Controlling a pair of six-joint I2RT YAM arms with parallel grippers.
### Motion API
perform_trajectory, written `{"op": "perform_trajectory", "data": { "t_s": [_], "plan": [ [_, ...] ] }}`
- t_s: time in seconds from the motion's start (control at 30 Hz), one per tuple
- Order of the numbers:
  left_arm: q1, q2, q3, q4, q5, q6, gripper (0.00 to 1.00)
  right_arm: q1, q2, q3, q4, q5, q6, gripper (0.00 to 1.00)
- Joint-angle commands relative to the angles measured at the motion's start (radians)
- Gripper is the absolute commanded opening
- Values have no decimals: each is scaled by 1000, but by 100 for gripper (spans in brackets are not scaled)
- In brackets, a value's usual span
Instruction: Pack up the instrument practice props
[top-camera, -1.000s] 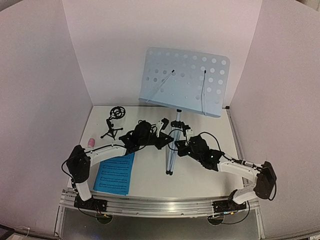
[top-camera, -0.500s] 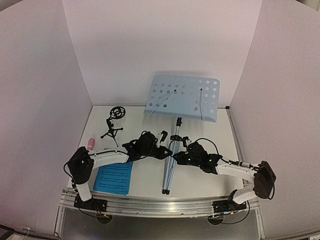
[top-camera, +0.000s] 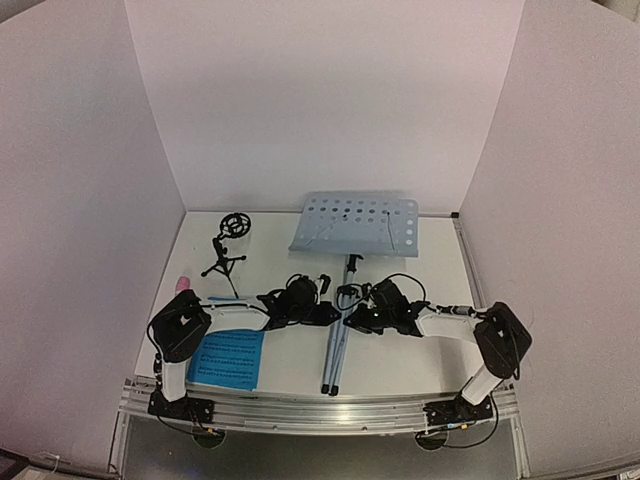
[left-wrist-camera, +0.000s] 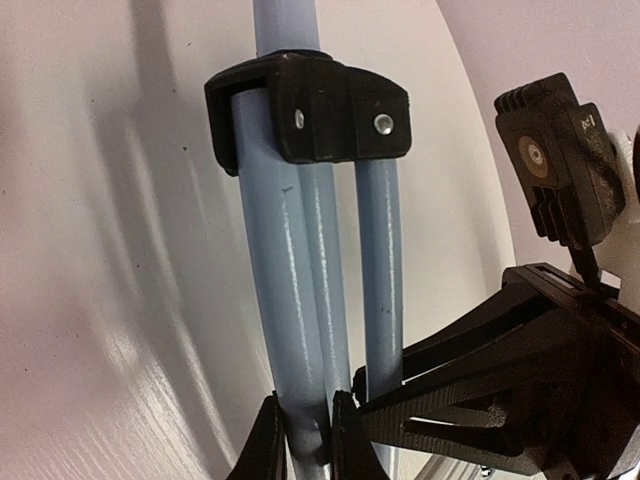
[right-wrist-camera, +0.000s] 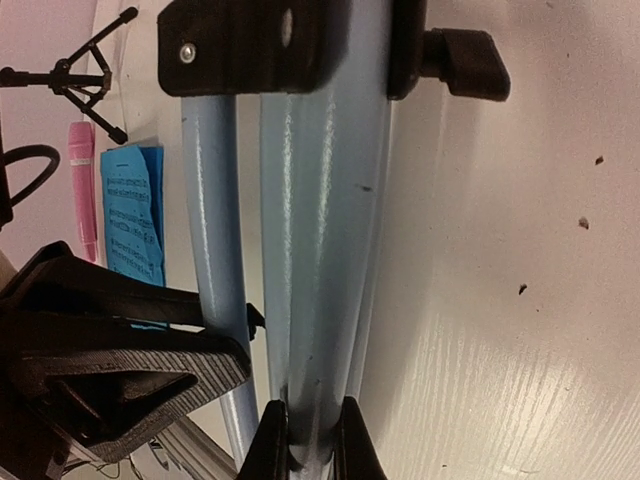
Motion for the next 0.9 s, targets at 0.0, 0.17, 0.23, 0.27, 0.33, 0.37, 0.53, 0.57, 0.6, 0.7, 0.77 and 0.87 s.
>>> {"op": "perform_trajectory", "data": {
  "t_s": [0.0,0.17,0.23,0.27,0.33,0.37,0.53,0.57,0.6,0.7,0.77,0.87],
  "plan": [
    [-44,-20,51,313,10,55,0,0,26,39,196,-112,-96,0],
    [-43,22,66,307,-1,8,0,-34,58,30,197,-161,-104,0],
    [-43,34,73,304,0,-3,0,-50,67,26,199,-181,-106,0],
    [-43,39,76,304,0,-5,0,-58,72,28,199,-192,-108,0],
    [-43,50,84,304,-4,-13,0,-69,82,29,201,-221,-114,0],
    [-43,56,89,304,-4,-19,0,-75,89,29,203,-237,-115,0],
    [-44,76,98,298,-23,-38,0,-99,137,39,208,-307,-114,0],
    [-44,78,98,298,-26,-40,0,-99,145,43,209,-312,-114,0],
    [-44,80,99,298,-28,-44,0,-103,150,46,210,-314,-114,0],
    [-44,94,101,304,-30,-55,0,-121,167,48,210,-317,-112,0],
    [-44,106,104,313,-29,-66,0,-135,178,52,207,-337,-112,0],
    [-46,123,106,326,-37,-86,0,-145,191,65,187,-348,-112,0]
  ]
}}
